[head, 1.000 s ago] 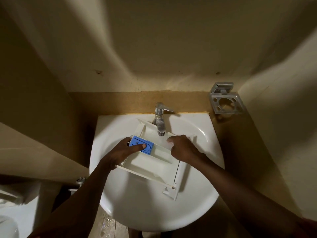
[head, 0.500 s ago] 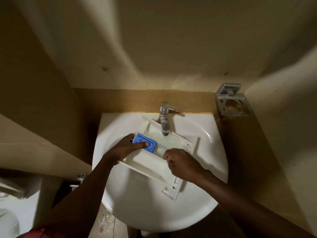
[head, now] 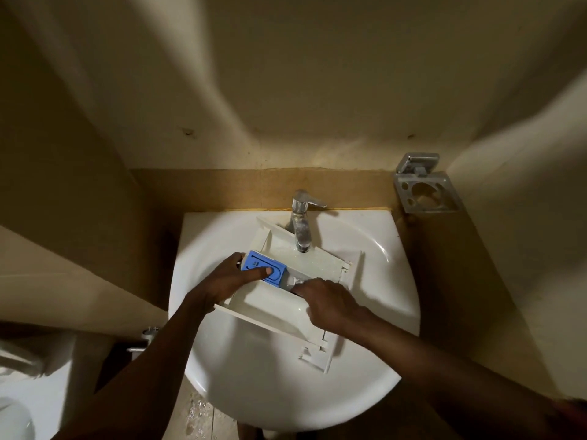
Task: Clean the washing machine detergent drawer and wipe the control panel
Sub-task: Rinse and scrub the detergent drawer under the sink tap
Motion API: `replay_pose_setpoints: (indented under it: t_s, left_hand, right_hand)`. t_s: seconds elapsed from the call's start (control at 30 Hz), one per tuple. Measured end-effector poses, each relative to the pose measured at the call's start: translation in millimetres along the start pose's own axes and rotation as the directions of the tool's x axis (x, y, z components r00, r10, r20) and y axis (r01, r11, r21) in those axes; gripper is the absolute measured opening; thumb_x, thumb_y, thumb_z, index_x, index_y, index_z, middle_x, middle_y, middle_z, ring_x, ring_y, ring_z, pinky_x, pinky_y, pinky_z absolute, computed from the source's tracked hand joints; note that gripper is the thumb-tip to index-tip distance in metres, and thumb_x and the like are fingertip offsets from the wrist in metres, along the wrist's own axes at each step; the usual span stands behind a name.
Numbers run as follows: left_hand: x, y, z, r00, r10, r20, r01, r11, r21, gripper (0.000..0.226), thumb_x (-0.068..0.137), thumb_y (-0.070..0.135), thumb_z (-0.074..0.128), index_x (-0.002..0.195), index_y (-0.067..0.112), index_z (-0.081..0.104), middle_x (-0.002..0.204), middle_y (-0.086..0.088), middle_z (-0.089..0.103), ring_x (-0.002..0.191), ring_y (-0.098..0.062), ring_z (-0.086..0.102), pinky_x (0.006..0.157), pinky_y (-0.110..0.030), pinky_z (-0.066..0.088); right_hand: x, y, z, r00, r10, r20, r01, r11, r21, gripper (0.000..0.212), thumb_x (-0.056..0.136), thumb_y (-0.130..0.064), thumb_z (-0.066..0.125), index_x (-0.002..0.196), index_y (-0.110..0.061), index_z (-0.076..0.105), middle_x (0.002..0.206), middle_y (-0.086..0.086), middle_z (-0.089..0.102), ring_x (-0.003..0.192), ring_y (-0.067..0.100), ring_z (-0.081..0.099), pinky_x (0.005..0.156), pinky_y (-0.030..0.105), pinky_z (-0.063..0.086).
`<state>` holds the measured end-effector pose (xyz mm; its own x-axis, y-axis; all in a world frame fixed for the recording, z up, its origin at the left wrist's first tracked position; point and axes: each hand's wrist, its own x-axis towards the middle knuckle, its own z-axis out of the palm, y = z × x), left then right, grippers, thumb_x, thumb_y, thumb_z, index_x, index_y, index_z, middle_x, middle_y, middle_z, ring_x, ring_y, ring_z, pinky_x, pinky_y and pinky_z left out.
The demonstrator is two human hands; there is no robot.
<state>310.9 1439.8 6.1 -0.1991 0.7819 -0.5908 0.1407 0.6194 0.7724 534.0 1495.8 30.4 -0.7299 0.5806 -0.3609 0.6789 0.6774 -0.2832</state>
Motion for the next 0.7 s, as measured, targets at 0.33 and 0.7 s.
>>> replay_pose_setpoints:
  t_s: [0.33,0.7]
  left_hand:
    - [-9.2,4.6,1.4,1.0,-0.002,-0.026,0.001,0.999,-0.054,0.044,0.08,0.046,0.075,0.114,0.021,0.062,0.107,0.0,0.07,0.093,-0.018,0.067,0.068,-0.025,0.049]
    - [-16.5,6.6,5.8,0.998,-0.016,-0.068,0.012,0.999,-0.049,0.046,0.078,0.049,0.076,0.112,0.023,0.059,0.105,0.001,0.069,0.093,-0.02,0.067,0.076,-0.031,0.055]
  right_hand:
    - [7.3,9.7,-31.3,0.975,0.21,0.067,-0.212,0.977,0.024,0.052,0.088,-0.006,0.046,0.138,-0.016,0.048,0.139,0.008,0.051,0.128,0.026,0.048,0.107,0.035,0.038]
    - [-24.6,-5.9,-15.0,0.996,0.088,0.014,-0.086,0.988,-0.129,0.024,0.09,-0.032,0.051,0.1,-0.017,0.067,0.117,0.001,0.055,0.11,0.025,0.053,0.094,0.035,0.04]
